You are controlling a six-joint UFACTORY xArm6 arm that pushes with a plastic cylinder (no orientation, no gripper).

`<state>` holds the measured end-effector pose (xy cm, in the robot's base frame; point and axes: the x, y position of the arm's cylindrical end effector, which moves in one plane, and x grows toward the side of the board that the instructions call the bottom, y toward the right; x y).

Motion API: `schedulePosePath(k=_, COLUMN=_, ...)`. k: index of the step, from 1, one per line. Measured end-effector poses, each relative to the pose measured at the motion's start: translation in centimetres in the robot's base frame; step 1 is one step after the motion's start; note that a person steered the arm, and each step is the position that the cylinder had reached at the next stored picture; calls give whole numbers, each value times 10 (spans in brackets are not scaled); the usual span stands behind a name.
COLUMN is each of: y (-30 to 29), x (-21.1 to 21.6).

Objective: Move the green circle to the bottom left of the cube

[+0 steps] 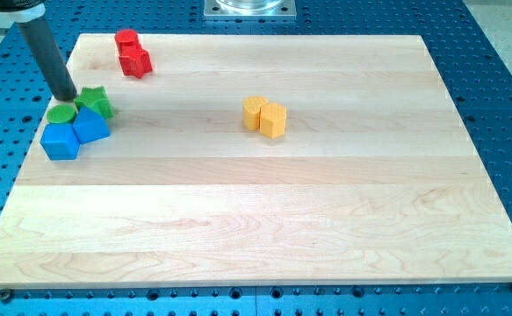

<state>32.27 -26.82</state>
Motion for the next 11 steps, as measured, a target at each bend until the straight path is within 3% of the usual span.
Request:
schedulePosePath(k=1, y=47, x=-1)
schedulePosePath(k=2, y=69, x=38)
schedulePosePath(k=3, y=30, x=46)
schedulePosePath(k=5, y=48, x=48)
schedulePosePath(k=6, y=-21, x=20)
schedulePosePath(k=7, y=-35, x=20)
schedulePosePath(k=9, y=-37, x=119)
schedulePosePath(k=11, y=-2, x=150)
